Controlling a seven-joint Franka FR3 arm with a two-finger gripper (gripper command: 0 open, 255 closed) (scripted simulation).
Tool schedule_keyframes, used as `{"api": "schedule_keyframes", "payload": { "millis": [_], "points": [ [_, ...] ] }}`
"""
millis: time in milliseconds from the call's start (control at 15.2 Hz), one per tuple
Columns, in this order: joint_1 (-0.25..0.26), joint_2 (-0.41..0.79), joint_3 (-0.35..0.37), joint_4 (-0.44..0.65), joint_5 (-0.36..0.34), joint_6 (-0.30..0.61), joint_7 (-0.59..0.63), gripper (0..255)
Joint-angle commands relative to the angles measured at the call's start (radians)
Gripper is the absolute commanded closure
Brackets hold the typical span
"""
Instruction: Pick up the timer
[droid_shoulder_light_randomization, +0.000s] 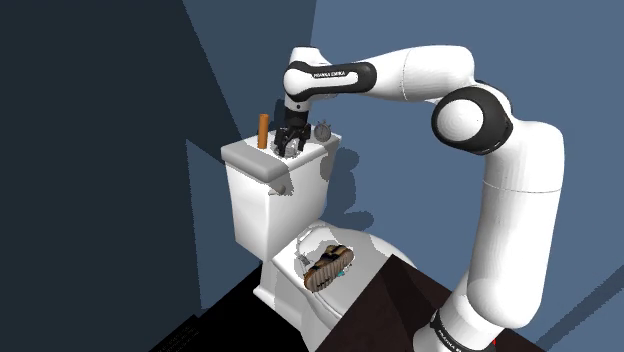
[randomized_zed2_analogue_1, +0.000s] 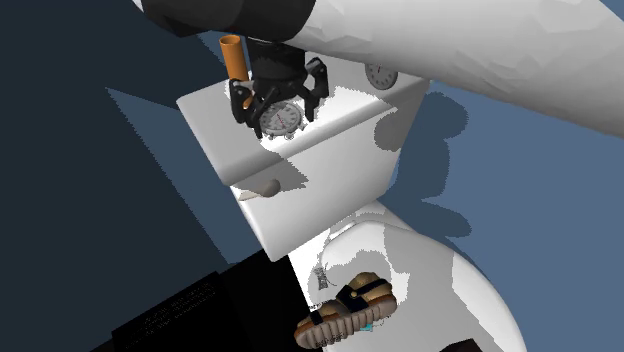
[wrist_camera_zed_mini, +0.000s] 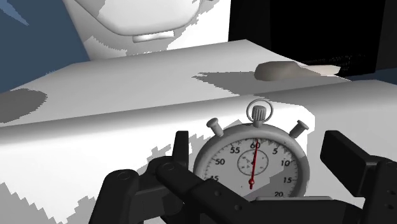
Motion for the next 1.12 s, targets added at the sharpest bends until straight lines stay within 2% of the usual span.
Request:
{"api": "schedule_keyframes", "payload": {
  "millis": [0,66,132,726,1056],
  "points": [
    [0.0,-0.002,0.0,-0.013,0.0,0.012,0.0,0],
    [0.0,-0.002,0.0,-0.013,0.0,0.012,0.0,0],
    [0.0,0.0,0.0,-0.011,0.0,0.011,0.0,255],
    [0.0,-0.002,0.0,-0.013,0.0,0.012,0.0,255],
    [0.0,-0.006,0.0,0.048,0.0,-0.053,0.0,255]
  ]
}}
